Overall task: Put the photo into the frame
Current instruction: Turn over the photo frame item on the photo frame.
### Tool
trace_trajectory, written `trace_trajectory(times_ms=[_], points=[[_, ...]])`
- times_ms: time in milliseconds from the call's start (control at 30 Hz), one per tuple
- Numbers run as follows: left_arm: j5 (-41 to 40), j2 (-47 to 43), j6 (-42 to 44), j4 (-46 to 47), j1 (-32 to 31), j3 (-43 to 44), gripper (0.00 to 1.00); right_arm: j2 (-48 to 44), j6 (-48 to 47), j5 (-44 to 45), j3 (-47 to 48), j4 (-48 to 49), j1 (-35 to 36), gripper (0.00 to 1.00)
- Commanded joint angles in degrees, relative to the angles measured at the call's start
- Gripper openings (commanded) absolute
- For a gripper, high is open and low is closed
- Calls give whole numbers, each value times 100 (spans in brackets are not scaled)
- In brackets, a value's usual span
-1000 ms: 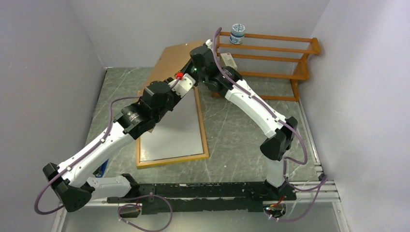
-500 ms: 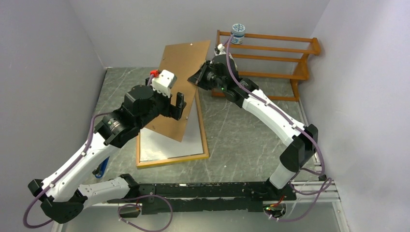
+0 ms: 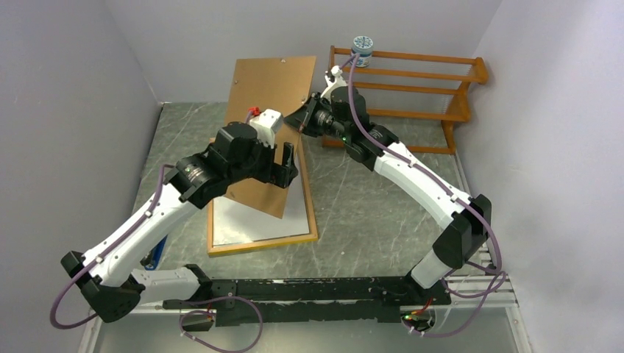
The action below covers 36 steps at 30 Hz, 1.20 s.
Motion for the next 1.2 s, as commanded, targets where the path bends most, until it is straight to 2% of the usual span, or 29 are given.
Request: trace_trajectory(times_ms=[0,233,467,633,967,1067,1167], points=[[-77,248,-293,-470,8,343,94,-413,35,-179,26,928,3,0],[-711,216,-165,-1205,10,248,91,-488,-57,-88,80,805,-13,0],[-372,-367,-23,-1424,9,-416,94,-489,82,-304,90,929,-178,0],[-492,-671,-184,-1495,8,-771,94,-493,188,-633,149,1049,-341,0],[842,-1365,-205,-865,4,-598,94,-697,-285,-1820,-107,1032,-787,0],[615,-1423,-352,-798,11,-355,94,-824,-224,-2390,-294,1056,-1051,0],[-197,-1462,-711,-822,8,-146,94,-1008,-149,-2970,-569,1145,-1296,0]])
